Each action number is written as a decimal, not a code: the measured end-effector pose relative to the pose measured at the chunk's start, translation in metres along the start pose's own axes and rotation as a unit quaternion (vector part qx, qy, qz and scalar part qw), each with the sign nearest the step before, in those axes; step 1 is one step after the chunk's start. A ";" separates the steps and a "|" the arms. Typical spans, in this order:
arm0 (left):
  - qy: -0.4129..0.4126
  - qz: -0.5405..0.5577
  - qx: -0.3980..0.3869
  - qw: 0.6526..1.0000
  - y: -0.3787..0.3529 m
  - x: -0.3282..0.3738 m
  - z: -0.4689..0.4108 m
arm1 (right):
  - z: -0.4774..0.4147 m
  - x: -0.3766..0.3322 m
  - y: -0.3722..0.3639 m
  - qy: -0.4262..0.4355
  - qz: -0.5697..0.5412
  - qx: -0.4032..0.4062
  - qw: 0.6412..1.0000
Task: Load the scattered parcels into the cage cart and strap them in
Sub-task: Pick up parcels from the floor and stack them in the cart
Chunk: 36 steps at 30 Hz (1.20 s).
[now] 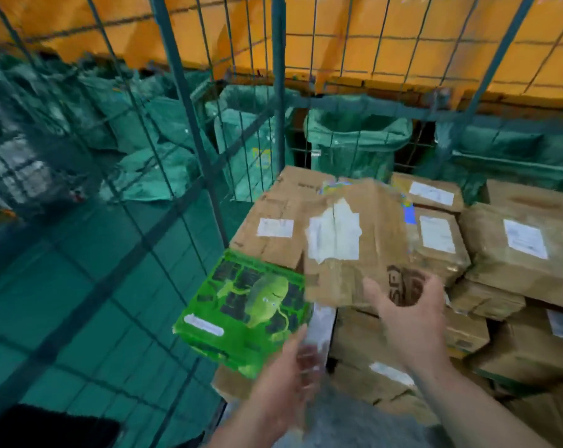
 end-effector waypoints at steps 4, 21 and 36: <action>-0.101 0.023 -0.036 0.994 -0.034 0.099 -0.013 | -0.017 -0.058 -0.068 -0.088 -0.174 -0.062 0.979; -0.060 -0.093 0.094 0.989 0.054 0.146 -0.038 | -0.040 -0.032 -0.201 -0.154 -0.048 -0.207 0.965; -0.110 0.006 0.337 0.935 0.192 -0.034 0.123 | 0.176 0.033 -0.164 0.113 0.123 -0.473 0.865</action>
Point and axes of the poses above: each hand's wrist, its own z-axis away from the middle knuckle, its own y-axis out of the back of the hand, x = y × z, the point moved 2 cm from there along -z, towards the middle knuckle, and after that the axes turned 10 degrees about z, right-handed, at the moved point
